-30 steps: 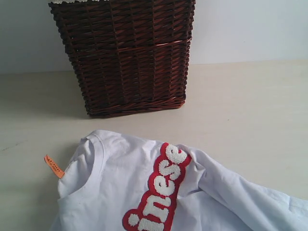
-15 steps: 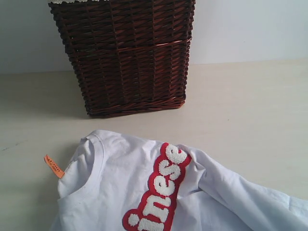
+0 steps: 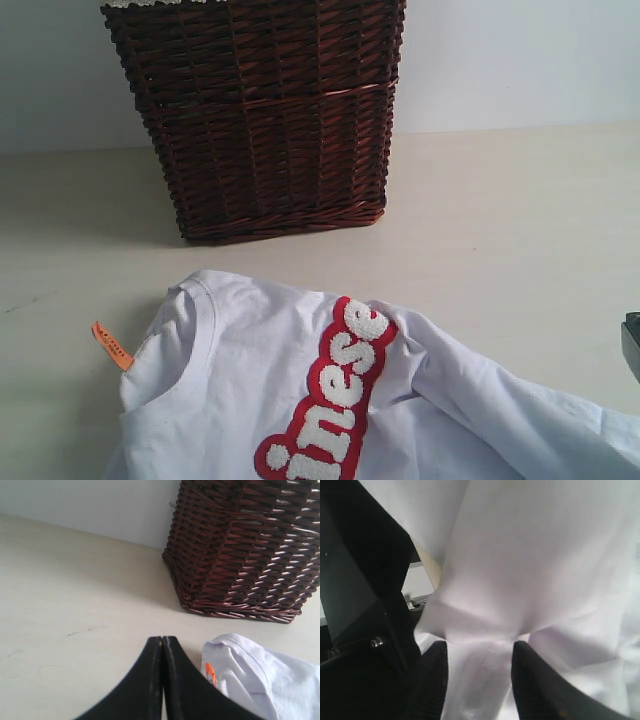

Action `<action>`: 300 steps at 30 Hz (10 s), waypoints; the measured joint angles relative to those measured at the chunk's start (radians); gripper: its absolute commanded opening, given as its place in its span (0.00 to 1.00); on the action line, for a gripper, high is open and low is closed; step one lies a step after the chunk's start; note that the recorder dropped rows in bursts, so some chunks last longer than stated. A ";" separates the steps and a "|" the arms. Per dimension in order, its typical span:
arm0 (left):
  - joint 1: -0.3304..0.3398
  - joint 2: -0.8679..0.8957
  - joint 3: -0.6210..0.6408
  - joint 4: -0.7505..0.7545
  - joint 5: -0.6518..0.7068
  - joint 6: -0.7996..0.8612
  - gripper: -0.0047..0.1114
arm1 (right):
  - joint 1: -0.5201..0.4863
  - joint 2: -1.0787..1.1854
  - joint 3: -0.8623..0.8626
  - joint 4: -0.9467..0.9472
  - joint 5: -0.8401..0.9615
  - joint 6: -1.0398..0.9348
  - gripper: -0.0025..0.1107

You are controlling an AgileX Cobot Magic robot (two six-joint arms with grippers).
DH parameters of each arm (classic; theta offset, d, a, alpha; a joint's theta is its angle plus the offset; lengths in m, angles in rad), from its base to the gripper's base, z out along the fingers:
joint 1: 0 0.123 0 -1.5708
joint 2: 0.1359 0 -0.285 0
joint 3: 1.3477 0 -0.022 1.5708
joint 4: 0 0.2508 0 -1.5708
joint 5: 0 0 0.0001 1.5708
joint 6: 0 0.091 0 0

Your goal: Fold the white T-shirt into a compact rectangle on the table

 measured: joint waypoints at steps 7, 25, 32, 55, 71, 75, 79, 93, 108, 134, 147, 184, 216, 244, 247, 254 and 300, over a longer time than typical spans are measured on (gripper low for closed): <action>0.000 0.000 0.000 0.000 0.000 0.000 0.04 | 0.000 0.063 0.000 -0.030 -0.015 0.031 0.35; 0.000 0.000 0.000 0.000 0.000 0.000 0.04 | 0.000 0.081 0.000 -0.041 -0.063 0.027 0.02; 0.000 0.000 0.000 0.000 0.000 0.000 0.04 | 0.000 0.032 -0.037 -0.012 -0.045 0.025 0.02; 0.000 0.000 0.000 0.000 0.000 0.000 0.04 | 0.000 -0.156 -0.175 0.097 -0.663 0.440 0.02; 0.000 0.000 0.000 0.000 0.000 0.000 0.04 | 0.000 -0.119 -0.154 -0.184 -0.751 0.855 0.12; 0.000 0.000 0.000 0.000 0.000 0.000 0.04 | 0.000 -0.077 -0.149 -0.258 -0.714 0.861 0.44; 0.000 0.000 0.000 0.000 0.000 0.000 0.04 | 0.002 -0.086 -0.148 -0.162 -0.848 0.864 0.53; 0.000 0.000 0.000 0.000 0.000 0.000 0.04 | 0.674 0.167 -0.149 0.302 -0.583 0.216 0.02; 0.000 0.000 0.000 0.000 0.000 0.000 0.04 | 0.841 0.442 -0.586 0.388 -0.269 0.492 0.02; 0.000 0.000 0.000 0.000 0.000 0.000 0.04 | 0.858 0.497 -1.057 0.215 -0.104 0.737 0.02; 0.000 0.000 0.000 0.000 0.000 0.000 0.04 | 0.858 0.317 -0.412 -0.026 -0.336 0.733 0.02; 0.000 0.000 0.000 0.000 0.000 0.000 0.04 | 0.733 -0.158 0.117 0.135 -0.696 -0.287 0.50; 0.000 0.000 0.000 0.000 0.000 0.000 0.04 | 0.732 -0.360 0.067 0.154 -0.582 -0.389 0.02; 0.000 0.000 0.000 0.000 0.000 0.000 0.04 | 0.732 0.139 -0.072 0.258 -1.227 0.115 0.52; 0.000 0.000 0.000 0.000 0.000 0.000 0.04 | 0.719 0.054 -0.072 0.336 -1.253 0.312 0.52; 0.000 0.000 0.000 0.000 0.000 0.000 0.04 | 0.596 -0.220 -0.076 0.369 -1.075 0.528 0.51; 0.000 0.000 0.000 0.000 0.000 0.000 0.04 | 0.034 0.171 0.032 1.196 -0.563 -0.132 0.43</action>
